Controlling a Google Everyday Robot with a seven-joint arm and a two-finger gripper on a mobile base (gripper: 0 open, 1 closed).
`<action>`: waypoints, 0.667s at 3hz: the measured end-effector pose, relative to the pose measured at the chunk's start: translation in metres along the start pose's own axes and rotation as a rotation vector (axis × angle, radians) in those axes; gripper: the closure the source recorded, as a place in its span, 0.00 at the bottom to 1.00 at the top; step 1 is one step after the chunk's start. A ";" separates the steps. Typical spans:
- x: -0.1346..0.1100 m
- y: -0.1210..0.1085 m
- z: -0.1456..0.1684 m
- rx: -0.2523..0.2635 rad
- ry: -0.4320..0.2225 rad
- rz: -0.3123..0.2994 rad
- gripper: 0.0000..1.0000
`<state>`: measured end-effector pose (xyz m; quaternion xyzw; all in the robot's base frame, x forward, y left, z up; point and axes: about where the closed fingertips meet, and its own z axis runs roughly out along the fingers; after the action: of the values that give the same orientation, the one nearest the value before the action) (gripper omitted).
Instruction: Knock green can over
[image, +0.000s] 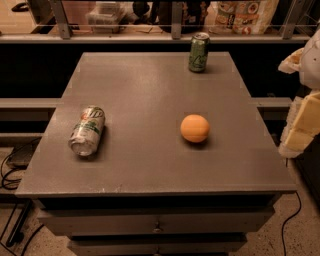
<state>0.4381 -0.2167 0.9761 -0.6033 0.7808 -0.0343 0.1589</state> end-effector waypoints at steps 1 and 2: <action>0.000 0.000 0.000 0.000 -0.001 0.000 0.00; 0.000 -0.003 -0.001 0.007 -0.017 0.003 0.00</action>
Offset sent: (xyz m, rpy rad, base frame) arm 0.0057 -0.0028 -0.0025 0.0318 -0.0006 -0.0002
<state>0.4409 -0.2172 0.9776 -0.6017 0.7803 -0.0320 0.1676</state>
